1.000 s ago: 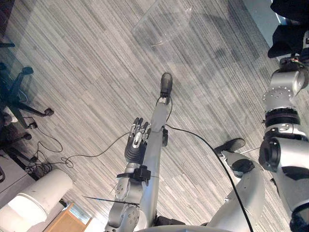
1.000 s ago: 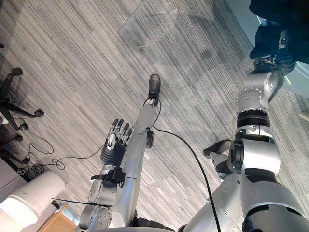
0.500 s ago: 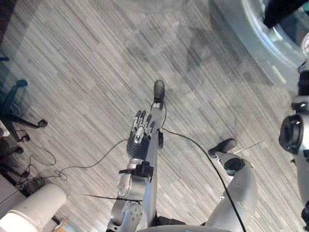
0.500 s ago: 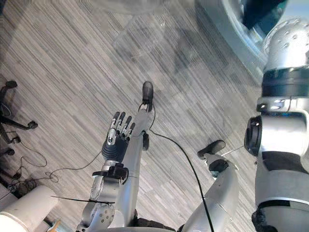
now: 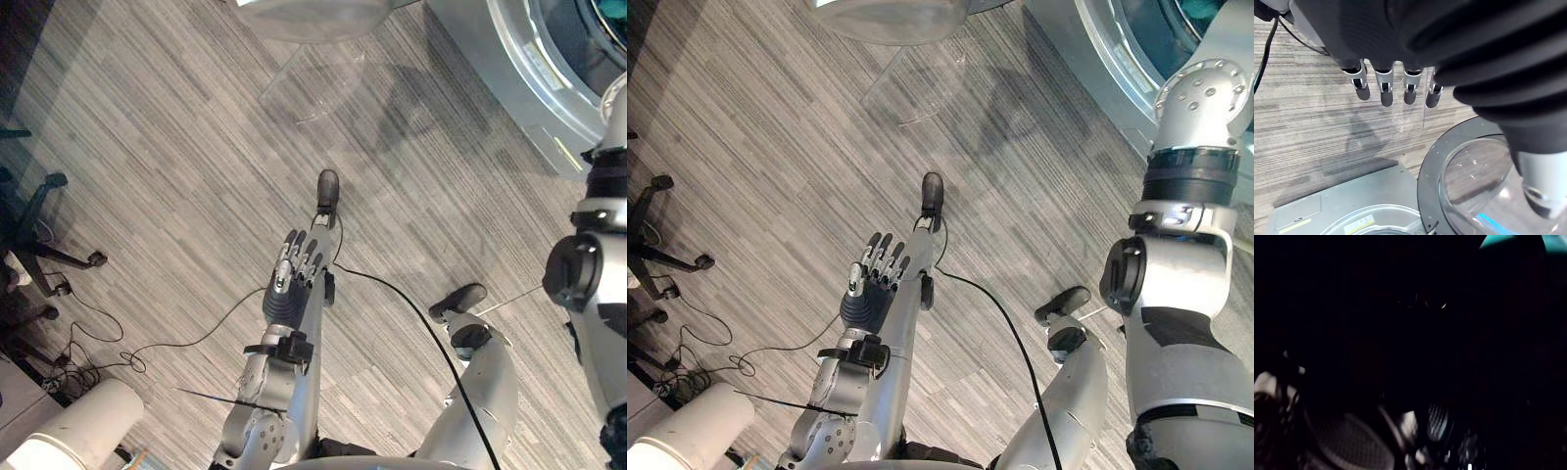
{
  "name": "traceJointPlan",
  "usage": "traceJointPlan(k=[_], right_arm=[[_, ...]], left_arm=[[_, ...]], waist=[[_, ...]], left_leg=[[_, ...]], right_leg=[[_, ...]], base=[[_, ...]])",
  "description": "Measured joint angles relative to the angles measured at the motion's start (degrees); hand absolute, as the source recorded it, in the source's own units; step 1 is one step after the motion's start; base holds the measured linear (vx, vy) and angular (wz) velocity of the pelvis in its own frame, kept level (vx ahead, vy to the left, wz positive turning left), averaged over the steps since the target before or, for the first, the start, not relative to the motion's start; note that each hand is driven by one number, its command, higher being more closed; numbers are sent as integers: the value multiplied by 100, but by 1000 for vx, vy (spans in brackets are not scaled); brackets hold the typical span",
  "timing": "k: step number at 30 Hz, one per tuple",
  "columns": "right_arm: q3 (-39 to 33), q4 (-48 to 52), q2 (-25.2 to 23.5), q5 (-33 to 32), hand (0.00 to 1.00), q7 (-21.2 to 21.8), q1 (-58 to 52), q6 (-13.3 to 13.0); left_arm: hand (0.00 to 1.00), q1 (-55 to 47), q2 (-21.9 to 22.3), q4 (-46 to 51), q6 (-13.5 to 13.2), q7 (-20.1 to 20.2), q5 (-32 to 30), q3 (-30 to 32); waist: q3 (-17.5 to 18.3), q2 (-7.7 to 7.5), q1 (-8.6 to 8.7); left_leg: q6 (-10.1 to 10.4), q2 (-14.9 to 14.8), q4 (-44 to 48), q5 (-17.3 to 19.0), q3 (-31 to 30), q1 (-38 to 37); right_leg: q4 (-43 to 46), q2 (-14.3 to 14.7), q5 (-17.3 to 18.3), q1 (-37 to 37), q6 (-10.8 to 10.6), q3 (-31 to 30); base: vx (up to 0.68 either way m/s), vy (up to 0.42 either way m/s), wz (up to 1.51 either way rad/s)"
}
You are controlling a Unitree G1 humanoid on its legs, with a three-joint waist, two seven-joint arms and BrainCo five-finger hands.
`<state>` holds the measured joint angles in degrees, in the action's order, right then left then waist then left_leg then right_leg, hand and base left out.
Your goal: Pick up the laundry basket with both hands and put the clothes into the washing machine.
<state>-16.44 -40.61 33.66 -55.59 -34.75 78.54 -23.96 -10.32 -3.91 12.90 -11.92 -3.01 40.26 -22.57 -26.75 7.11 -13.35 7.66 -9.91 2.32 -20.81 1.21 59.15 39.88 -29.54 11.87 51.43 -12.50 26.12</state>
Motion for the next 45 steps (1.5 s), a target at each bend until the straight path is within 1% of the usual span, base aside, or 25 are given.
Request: traceJointPlan(k=[2,3,4,8,12,14,17,19,21,23,24,27,29,31,33,35,37,38,39,40,41,42,43,44,45], right_arm=[[-41,-389,-106,-27,0,16,-264,223],[47,-631,-239,-49,0,56,-500,376],[362,-697,-352,-87,0,283,-710,525],[960,-890,-823,-297,0,859,-1219,652],[1385,-659,-1474,-179,0,1629,-2504,759],[1415,-450,-1724,-57,0,1824,-3065,795],[1404,85,-2343,252,0,2173,-4444,883],[1425,416,-2787,535,0,2415,-5379,895],[1482,546,-3163,887,0,2687,-6462,942],[1571,544,-3344,1089,0,2877,-7176,1045],[1590,541,-3353,1142,0,2943,-7341,1081],[1694,547,-3382,1351,0,3203,-7955,1217],[1693,556,-3382,1449,0,3299,-8120,1311],[1690,554,-3380,1587,0,3378,-8240,1338],[1681,549,-3381,1674,0,3377,-8290,1442],[1682,554,-3391,1806,0,3380,-8279,1481],[1683,550,-3387,1937,0,3366,-8270,1565],[1686,543,-3376,2083,0,3352,-8266,1581],[1681,554,-3371,2385,0,3341,-8264,1587],[1682,494,-3382,2594,0,3348,-8218,1611],[1678,464,-3381,2674,0,3345,-8219,1645],[1657,369,-3374,2772,0,3345,-8223,1673],[1647,260,-3363,2856,0,3348,-8205,1671],[1540,-2,-3356,3172,0,3341,-8184,1772],[1519,-89,-3351,3218,0,3343,-8166,1783]], left_arm=[[0,11,-21,2,-6,-82,-14,0],[0,14,-21,3,-14,-101,-14,2],[0,24,-14,2,-11,-99,-17,-3],[0,20,0,-1,-8,-75,-43,62],[0,17,11,-155,-46,88,-55,276],[0,18,5,-225,-44,166,-57,359],[0,18,-25,-344,-36,215,-118,497],[0,15,-50,-413,-32,311,-189,566],[0,12,-134,-446,27,427,-274,600],[0,11,-159,-446,42,435,-312,638],[0,11,-160,-445,46,435,-340,671],[0,8,-183,-439,49,435,-407,854],[0,8,-207,-435,50,434,-497,982],[0,9,-257,-434,60,442,-508,976],[0,8,-261,-436,103,436,-593,1054],[0,9,-180,-438,151,422,-791,1197],[0,19,-59,-522,161,404,-985,1447],[0,30,-30,-612,161,376,-1121,1610],[0,6,96,-730,163,263,-1374,1791],[0,30,153,-869,164,136,-1548,2039],[0,28,160,-958,168,81,-1628,2154],[0,-10,163,-1107,192,-35,-1697,2407],[0,-63,156,-1160,217,-101,-1779,2565],[0,-200,199,-1387,300,-290,-2105,2972],[0,-267,260,-1460,306,-340,-2165,3123]], waist=[[1,2,57],[1,2,176],[1,3,245],[2,3,296],[44,-7,339],[49,-17,365],[48,-87,488],[60,-161,642],[189,-435,704],[296,-644,779],[321,-690,794],[319,-774,929],[319,-874,942],[319,-897,952],[316,-926,943],[317,-942,938],[313,-979,934],[325,-1027,934],[404,-1075,922],[467,-1141,940],[529,-1193,945],[699,-1292,924],[824,-1315,925],[1240,-1249,895],[1303,-1246,825]], left_leg=[[-75,-1,-38,-93,113,-20],[-130,-4,-48,-141,132,-20],[-155,-18,-46,-174,152,-24],[-153,-98,-50,-173,264,-215],[-27,-198,-57,-61,324,-451],[0,-232,-58,-36,320,-454],[11,-323,-60,-26,325,-570],[25,-342,-35,18,324,-713],[78,-453,66,281,377,-899],[123,-526,91,381,411,-1114],[129,-537,132,424,420,-1166],[73,-673,991,879,385,-1261],[76,-747,1374,1183,423,-1416],[93,-806,1724,1503,459,-1562],[73,-821,2010,1790,495,-1778],[22,-862,2102,1943,610,-2046],[-82,-919,2123,2106,825,-2543],[-170,-917,2085,2164,982,-2829],[-270,-1002,1967,2261,1329,-3207],[-357,-1053,1982,2326,1474,-3481],[-382,-1022,1980,2342,1558,-3602],[-387,-958,2005,2392,1720,-3780],[-358,-907,2075,2471,1812,-3812],[-400,-894,1846,2514,1970,-3957],[-405,-917,1717,2465,2124,-4106]], right_leg=[[-14,-6,-35,97,-10,-121],[-35,-1,-50,104,-8,-125],[-66,21,-61,97,-4,-126],[-227,107,-69,-114,0,-115],[-385,238,-78,-362,14,-118],[-430,303,-89,-394,30,-95],[-592,417,-155,-567,42,-64],[-764,500,-203,-826,38,14],[-994,648,-268,-1059,50,-14],[-1229,759,-320,-1329,60,-26],[-1274,778,-325,-1405,59,-33],[-1493,908,-449,-1988,55,-14],[-1632,959,-499,-2270,44,-97],[-1724,982,-512,-2588,42,-114],[-1848,982,-596,-2927,150,-114],[-1876,977,-845,-3128,370,-122],[-1730,919,-1356,-3297,642,-109],[-1865,894,-1637,-3445,690,-97],[-1946,945,-1756,-3677,654,-81],[-843,942,-1125,-3610,525,-79],[-368,954,-852,-3617,543,-7],[21,1001,-494,-3657,750,173],[-165,1004,-533,-3705,757,211],[-1336,1344,-632,-4127,530,199],[-1306,1359,-494,-4230,455,204]], base=[[13,-2,-19],[39,-16,-8],[37,-14,-7],[47,-36,-8],[21,-38,-11],[-6,-20,-12],[6,-30,-11],[19,-14,-7],[9,-24,-22],[8,-41,-21],[17,-33,-12],[51,-37,-9],[37,5,-23],[31,21,-13],[43,48,-11],[35,67,-25],[28,96,-43],[46,143,-71],[41,103,-75],[69,55,-63],[68,-35,-39],[86,-29,-33],[88,49,-82],[77,50,-90],[72,14,-90]])
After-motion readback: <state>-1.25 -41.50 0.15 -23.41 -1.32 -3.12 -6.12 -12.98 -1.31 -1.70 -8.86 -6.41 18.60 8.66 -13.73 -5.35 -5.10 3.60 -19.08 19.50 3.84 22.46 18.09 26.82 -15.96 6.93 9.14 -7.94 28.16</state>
